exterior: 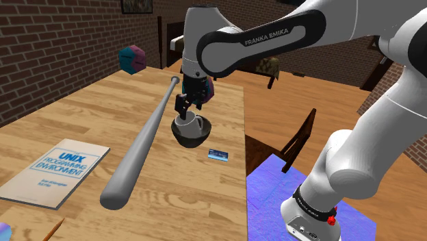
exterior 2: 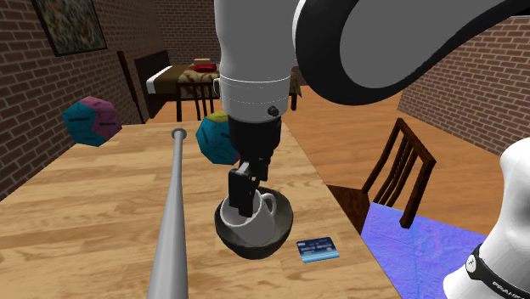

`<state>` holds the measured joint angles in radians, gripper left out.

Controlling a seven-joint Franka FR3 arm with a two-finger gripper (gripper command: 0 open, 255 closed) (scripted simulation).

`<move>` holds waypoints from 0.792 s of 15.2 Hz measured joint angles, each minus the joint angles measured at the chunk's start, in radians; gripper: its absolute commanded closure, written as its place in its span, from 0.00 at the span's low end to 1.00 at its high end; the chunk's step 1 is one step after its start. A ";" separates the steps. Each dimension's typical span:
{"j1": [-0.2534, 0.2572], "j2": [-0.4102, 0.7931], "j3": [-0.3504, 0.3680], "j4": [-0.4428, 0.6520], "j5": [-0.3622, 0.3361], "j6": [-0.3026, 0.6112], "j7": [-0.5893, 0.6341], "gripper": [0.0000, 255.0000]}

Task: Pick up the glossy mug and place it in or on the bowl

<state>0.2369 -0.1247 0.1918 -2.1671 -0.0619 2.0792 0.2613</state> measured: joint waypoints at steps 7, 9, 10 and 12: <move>0.003 -0.036 0.000 0.085 0.011 -0.119 -0.009 0.00; 0.003 -0.036 0.001 0.090 0.011 -0.124 -0.008 0.00; 0.003 -0.036 0.001 0.090 0.011 -0.125 -0.008 0.00; 0.003 -0.036 0.001 0.090 0.011 -0.126 -0.008 0.00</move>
